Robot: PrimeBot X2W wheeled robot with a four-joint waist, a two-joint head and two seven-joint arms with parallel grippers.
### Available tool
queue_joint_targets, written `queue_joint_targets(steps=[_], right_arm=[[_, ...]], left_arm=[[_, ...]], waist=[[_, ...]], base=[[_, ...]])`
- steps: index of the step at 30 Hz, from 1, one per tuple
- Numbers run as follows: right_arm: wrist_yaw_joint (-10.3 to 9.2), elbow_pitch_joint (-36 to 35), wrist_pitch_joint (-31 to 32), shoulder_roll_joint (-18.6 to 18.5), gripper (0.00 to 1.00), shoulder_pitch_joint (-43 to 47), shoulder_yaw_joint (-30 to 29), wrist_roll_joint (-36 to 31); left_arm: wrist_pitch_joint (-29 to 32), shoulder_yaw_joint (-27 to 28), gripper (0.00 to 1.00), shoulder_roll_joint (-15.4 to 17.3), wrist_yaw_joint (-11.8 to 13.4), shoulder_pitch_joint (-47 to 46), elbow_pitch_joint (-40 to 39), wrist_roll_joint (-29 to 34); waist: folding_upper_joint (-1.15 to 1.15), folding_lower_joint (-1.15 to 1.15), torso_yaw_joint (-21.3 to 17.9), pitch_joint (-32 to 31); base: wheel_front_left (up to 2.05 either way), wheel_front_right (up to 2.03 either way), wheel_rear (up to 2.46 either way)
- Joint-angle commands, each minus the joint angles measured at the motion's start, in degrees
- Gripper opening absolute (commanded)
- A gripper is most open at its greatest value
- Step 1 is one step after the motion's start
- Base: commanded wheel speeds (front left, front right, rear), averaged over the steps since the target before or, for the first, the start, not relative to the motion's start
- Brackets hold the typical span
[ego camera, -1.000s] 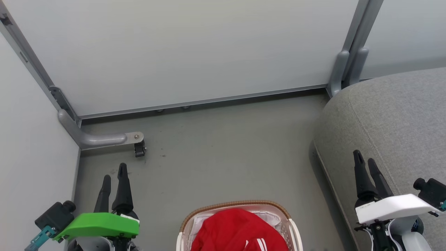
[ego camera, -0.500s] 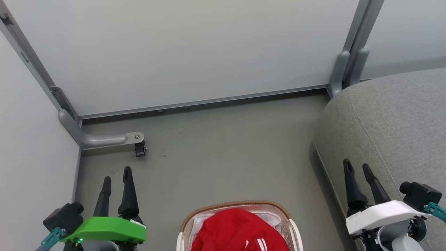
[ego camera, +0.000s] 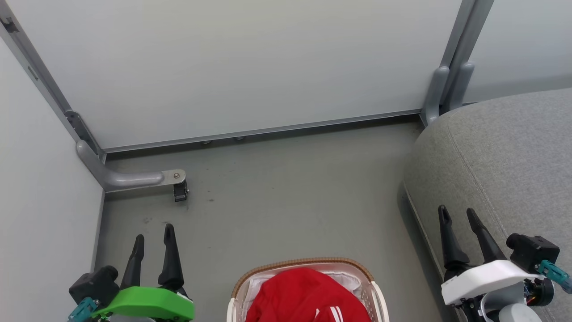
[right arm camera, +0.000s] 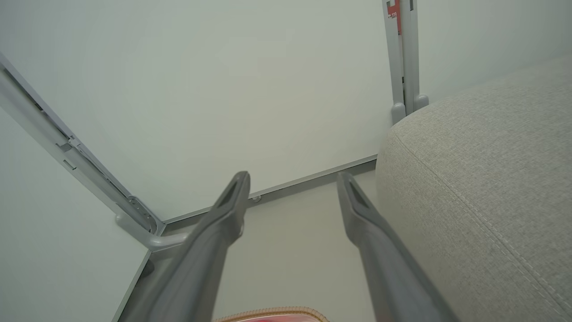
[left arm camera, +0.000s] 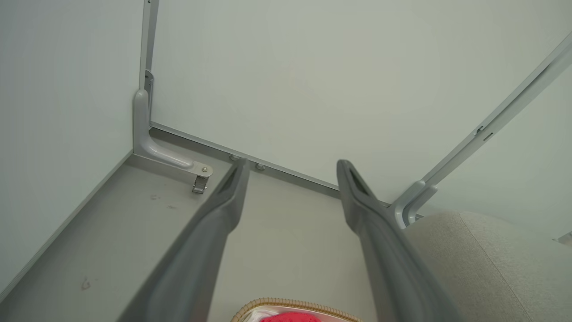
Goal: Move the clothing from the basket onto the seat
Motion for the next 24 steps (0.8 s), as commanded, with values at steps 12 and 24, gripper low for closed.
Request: queue_joint_targets(steps=[12,24], right_arm=[[0.02,0.18,-2.0,-0.44,1.0,0.38,0.16,-6.99],[0.02,0.22,-3.44,-0.51,1.0,0.52,0.4,-12.76]], left_arm=[[-1.86,-0.77,1.0,0.45,0.41,0.58,0.9,5.97],[-3.36,-1.53,1.0,0.5,0.69,1.08,1.46,10.63]], waist=[[0.0,0.0,0.17,0.0],[0.0,0.0,0.22,0.13]], base=[[0.0,0.0,0.0],[0.0,0.0,0.0]])
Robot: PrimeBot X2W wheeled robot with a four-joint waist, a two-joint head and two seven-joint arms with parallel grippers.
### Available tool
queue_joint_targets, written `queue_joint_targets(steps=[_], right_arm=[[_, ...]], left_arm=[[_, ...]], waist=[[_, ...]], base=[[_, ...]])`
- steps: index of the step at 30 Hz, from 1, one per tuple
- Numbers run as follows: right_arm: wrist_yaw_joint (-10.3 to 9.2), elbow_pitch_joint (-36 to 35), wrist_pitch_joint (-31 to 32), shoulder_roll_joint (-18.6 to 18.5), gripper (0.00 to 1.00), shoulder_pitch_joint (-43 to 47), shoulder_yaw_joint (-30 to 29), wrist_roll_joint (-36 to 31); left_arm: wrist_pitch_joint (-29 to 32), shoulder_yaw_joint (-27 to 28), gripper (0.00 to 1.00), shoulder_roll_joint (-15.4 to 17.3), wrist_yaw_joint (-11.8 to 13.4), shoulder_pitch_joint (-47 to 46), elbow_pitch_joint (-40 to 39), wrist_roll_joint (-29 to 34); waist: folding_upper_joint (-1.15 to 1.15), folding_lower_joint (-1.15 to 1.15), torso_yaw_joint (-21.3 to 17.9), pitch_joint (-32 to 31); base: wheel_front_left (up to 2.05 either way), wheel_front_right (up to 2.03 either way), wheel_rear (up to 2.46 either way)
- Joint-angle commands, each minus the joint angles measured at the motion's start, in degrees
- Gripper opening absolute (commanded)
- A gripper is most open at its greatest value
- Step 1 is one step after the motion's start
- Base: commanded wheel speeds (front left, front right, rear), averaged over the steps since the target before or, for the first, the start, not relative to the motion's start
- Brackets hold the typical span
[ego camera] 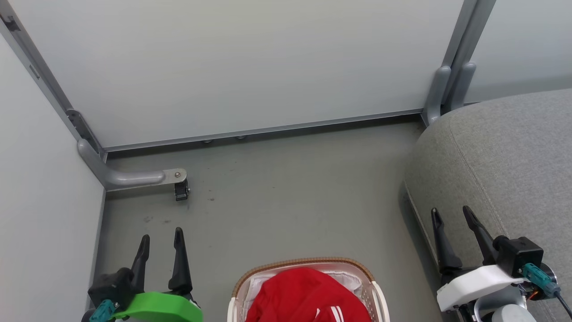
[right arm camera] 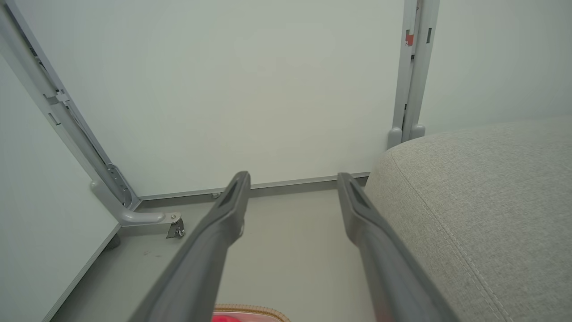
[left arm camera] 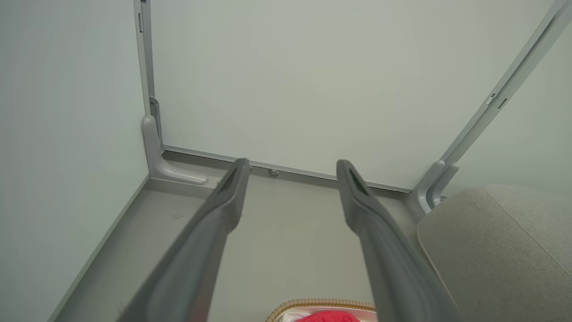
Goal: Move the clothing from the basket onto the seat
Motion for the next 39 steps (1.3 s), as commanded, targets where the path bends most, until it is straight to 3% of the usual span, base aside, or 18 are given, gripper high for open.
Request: queue_joint_targets(steps=[1,15,39], right_arm=[[0.02,-0.15,-0.67,-0.35,1.0,0.41,0.09,-1.31],[0.01,-0.43,-2.02,-0.43,1.0,0.92,0.44,-6.95],[0.01,-0.53,-2.05,-0.41,1.0,0.66,0.25,-6.44]], left_arm=[[-0.53,-0.06,1.0,0.4,0.21,0.91,-0.08,1.47],[-2.04,-0.87,1.0,0.45,0.49,1.31,0.87,5.61],[-1.82,-0.7,1.0,0.43,0.26,0.85,1.64,4.7]], waist=[[0.0,0.0,0.01,0.01],[0.0,0.0,0.28,0.06],[0.0,0.0,0.21,0.12]], base=[[0.0,0.0,0.0],[0.0,0.0,0.0],[0.0,0.0,0.0]])
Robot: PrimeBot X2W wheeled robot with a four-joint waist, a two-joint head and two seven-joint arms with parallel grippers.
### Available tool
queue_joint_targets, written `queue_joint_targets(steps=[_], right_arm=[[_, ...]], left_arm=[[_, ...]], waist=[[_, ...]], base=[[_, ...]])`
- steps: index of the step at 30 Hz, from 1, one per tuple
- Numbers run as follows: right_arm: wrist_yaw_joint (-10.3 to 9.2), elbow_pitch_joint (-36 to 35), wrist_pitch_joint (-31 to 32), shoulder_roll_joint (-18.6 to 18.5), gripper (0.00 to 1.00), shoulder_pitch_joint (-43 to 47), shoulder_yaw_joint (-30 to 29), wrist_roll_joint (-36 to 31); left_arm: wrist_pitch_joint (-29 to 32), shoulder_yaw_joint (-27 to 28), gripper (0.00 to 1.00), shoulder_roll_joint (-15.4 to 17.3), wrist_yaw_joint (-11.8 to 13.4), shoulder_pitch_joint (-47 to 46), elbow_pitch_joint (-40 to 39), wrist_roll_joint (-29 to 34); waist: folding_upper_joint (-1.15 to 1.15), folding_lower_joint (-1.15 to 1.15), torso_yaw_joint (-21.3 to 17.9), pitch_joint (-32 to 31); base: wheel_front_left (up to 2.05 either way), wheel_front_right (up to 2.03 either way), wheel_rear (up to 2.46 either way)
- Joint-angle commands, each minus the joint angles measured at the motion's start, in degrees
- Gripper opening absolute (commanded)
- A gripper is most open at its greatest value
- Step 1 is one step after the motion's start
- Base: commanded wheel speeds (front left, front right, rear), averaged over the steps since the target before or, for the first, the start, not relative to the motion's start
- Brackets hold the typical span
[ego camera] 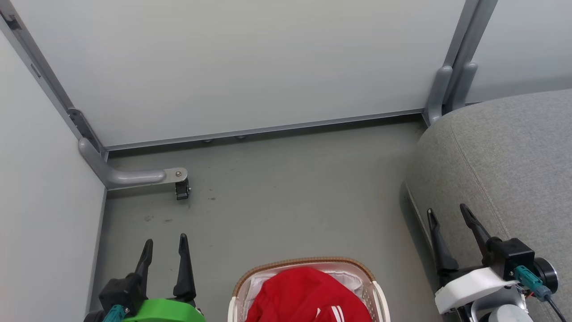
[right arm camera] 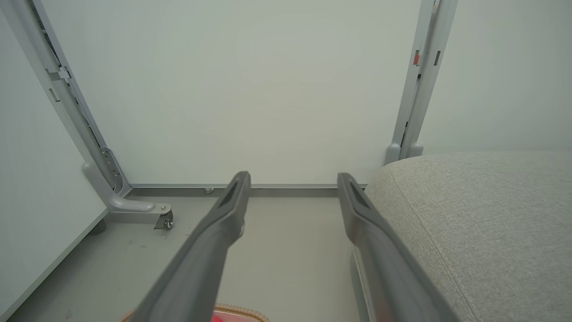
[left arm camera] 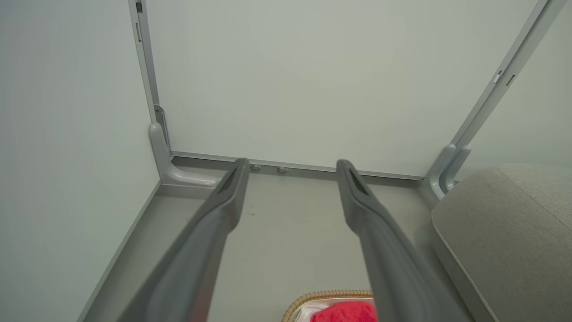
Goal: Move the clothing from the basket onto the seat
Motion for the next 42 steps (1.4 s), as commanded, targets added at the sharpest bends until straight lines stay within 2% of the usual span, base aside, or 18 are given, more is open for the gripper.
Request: queue_joint_targets(steps=[1,12,24,34,40,42], right_arm=[[0.0,-0.22,-0.3,-0.33,1.0,0.5,-0.13,-0.09],[0.0,-0.65,-0.3,-0.33,1.0,-0.76,-0.86,-0.48],[0.0,-2.59,-0.29,-0.32,1.0,-5.26,-1.83,-0.73],[-0.01,-4.26,-0.28,-0.26,1.0,-11.16,-2.53,-1.16],[-0.01,-4.81,-0.28,-0.25,1.0,-14.09,-3.4,0.2],[-0.01,-4.93,-0.28,-0.25,1.0,-14.98,-3.07,0.63]], left_arm=[[-0.04,-0.07,1.0,0.36,-0.04,0.31,0.02,-0.39],[-0.04,-1.15,1.0,0.35,-0.1,-1.06,0.41,0.41],[-0.04,-9.18,1.0,0.33,-2.38,-9.31,4.04,6.59],[-0.04,-20.95,1.0,0.33,-4.96,-20.14,16.13,10.92],[-0.04,-31.86,1.0,0.37,-6.33,-27.52,26.86,11.09],[-0.02,-37.33,1.0,0.32,-6.31,-29.51,30.6,9.92]], waist=[[0.0,0.0,0.0,0.05],[0.0,0.0,-0.25,1.48],[0.0,0.0,-1.39,10.8],[0.0,0.0,-5.02,23.94],[0.0,0.0,-8.24,31.64],[0.0,0.0,-9.54,33.56]], base=[[0.0,0.0,0.0],[0.0,0.0,0.0],[0.0,0.0,0.0],[0.0,0.0,0.0],[0.0,0.0,0.0],[0.0,0.0,0.0]])
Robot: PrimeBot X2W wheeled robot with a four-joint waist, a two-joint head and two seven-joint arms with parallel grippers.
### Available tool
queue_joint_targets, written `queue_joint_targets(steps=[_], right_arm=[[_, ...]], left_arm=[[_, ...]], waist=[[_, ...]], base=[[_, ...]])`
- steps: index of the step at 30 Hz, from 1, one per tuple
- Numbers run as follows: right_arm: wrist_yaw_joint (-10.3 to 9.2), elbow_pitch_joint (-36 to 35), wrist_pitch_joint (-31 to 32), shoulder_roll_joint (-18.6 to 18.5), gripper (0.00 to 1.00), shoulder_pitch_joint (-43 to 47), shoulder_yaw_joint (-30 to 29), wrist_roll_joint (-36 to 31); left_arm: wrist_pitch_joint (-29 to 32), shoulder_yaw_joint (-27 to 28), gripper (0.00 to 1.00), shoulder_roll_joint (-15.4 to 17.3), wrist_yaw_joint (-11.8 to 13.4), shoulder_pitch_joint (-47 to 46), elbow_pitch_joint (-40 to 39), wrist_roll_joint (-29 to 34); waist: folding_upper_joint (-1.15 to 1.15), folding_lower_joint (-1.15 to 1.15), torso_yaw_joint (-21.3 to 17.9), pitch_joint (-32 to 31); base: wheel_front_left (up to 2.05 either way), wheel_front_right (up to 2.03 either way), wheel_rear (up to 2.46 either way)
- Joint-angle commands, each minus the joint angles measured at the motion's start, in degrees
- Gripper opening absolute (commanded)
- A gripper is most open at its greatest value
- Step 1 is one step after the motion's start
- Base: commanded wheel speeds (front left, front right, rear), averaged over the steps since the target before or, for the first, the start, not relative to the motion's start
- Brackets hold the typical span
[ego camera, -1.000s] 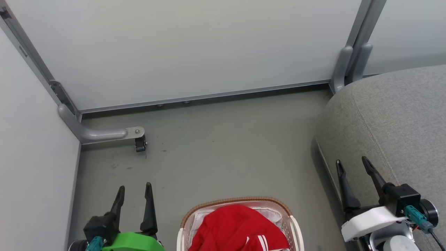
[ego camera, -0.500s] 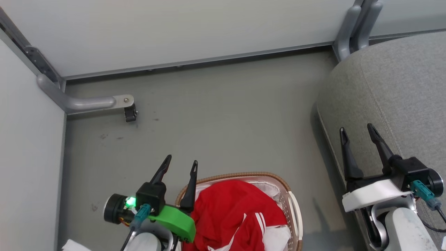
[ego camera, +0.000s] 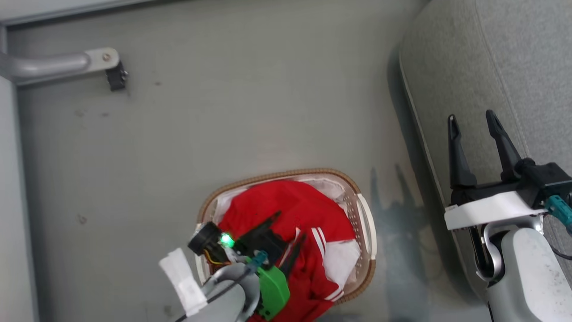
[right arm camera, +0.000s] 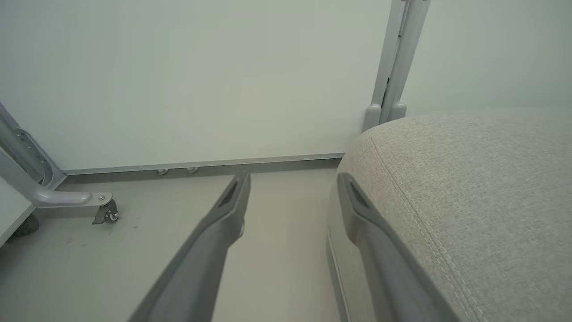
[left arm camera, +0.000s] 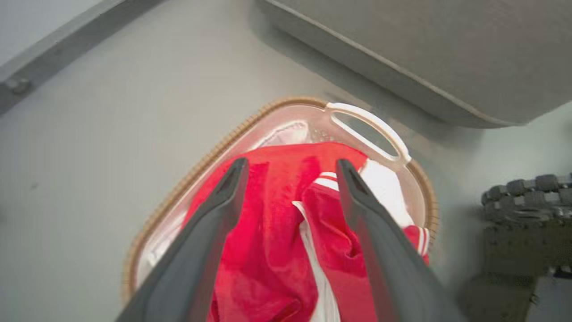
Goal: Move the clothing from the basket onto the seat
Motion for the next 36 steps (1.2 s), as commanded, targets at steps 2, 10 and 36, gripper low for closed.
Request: queue_joint_targets(steps=[2,10,36], right_arm=[[-0.04,-0.53,-0.25,-0.15,1.0,-1.89,0.47,0.92],[-0.05,-1.57,-0.21,-0.13,1.0,-4.31,2.97,4.62],[-0.05,-1.35,-0.21,-0.13,1.0,-5.03,7.05,10.79]], left_arm=[[0.54,-5.42,1.0,0.4,-0.2,-3.53,3.72,-2.89],[2.44,-17.03,1.0,0.83,-0.18,-10.9,13.27,-9.73],[4.49,-21.25,1.0,1.29,3.82,-17.89,26.9,-17.02]], waist=[[0.0,-0.01,-6.13,9.2],[0.0,-0.01,-11.27,15.48],[0.0,-0.01,-16.29,21.21]], base=[[0.0,0.0,0.0],[0.0,0.0,0.0],[0.0,0.0,0.0]])
